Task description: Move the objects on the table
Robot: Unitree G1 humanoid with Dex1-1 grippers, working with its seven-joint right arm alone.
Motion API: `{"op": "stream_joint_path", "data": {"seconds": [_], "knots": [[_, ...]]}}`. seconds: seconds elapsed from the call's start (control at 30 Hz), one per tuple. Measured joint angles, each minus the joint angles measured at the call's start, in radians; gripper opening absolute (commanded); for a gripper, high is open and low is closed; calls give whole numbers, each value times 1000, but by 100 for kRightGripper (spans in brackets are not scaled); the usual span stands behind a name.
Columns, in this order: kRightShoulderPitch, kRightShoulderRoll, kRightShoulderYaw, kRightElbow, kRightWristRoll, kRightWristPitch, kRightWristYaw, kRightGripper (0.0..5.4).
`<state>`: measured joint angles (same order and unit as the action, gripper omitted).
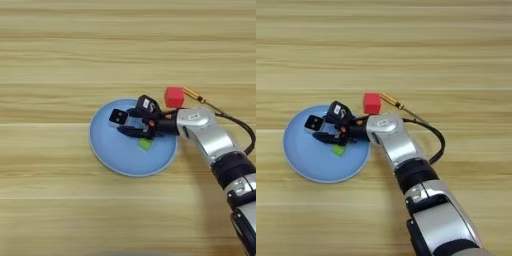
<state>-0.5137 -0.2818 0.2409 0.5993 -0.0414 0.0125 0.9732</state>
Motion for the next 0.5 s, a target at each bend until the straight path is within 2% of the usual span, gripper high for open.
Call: {"op": "stream_joint_path", "data": {"seconds": [0.5], "knots": [[0,2,-3,-19,3,17,14,249]]}}
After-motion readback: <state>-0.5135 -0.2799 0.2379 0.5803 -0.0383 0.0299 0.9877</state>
